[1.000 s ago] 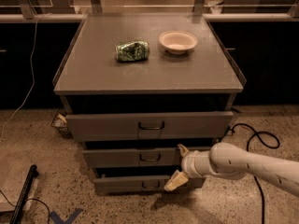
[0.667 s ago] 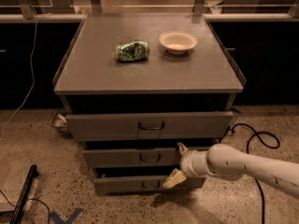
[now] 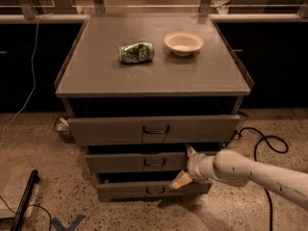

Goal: Open middle drawer

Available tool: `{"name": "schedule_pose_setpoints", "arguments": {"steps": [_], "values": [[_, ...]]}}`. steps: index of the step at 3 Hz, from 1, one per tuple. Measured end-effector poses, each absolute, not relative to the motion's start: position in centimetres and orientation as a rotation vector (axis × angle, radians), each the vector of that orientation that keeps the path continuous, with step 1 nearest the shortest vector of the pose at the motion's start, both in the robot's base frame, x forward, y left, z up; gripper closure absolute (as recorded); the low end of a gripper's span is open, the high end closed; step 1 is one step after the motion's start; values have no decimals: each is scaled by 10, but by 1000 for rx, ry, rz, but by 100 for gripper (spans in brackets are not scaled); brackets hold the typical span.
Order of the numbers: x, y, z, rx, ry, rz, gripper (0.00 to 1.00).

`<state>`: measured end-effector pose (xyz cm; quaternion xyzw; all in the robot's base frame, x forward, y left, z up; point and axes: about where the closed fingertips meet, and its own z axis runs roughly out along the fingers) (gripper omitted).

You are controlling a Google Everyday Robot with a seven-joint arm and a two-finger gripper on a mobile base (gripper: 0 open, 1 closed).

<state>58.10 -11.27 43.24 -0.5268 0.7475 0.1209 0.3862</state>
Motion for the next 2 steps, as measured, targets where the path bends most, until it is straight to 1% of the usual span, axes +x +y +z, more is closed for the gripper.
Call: {"name": "schedule_pose_setpoints", "arguments": {"steps": [2], "values": [[613, -123, 421, -1283, 1892, 293, 0]]}}
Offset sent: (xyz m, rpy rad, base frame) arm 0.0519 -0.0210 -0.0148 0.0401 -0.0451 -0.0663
